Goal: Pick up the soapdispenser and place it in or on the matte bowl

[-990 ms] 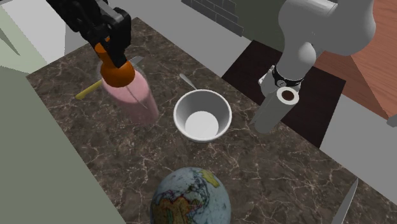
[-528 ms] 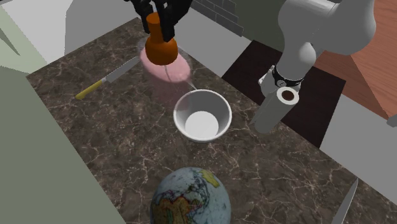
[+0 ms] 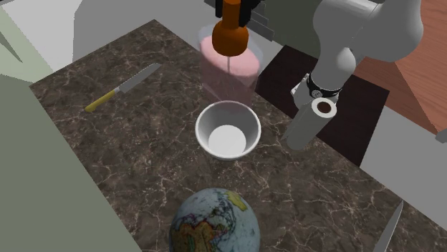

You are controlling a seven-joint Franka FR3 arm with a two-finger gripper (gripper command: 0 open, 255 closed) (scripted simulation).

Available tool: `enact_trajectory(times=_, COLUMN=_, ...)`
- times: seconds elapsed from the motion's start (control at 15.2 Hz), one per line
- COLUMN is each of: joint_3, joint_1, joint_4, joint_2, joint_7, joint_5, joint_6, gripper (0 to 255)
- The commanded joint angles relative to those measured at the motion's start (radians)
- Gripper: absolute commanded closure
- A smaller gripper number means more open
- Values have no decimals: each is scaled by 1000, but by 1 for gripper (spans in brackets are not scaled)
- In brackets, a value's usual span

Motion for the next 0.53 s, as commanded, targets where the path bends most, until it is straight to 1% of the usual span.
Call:
enact_trajectory(times=0.0, joint_3=1, joint_1=-2, joint_4=-36, joint_2=-17, joint_7=4, joint_5=-3, joint_6=18, gripper=255)
enact_trajectory(times=0.46, joint_3=-3, joint_1=-6, joint_4=-152, joint_2=-43, joint_7=10, joint_5=-11, joint_6=109, gripper=255)
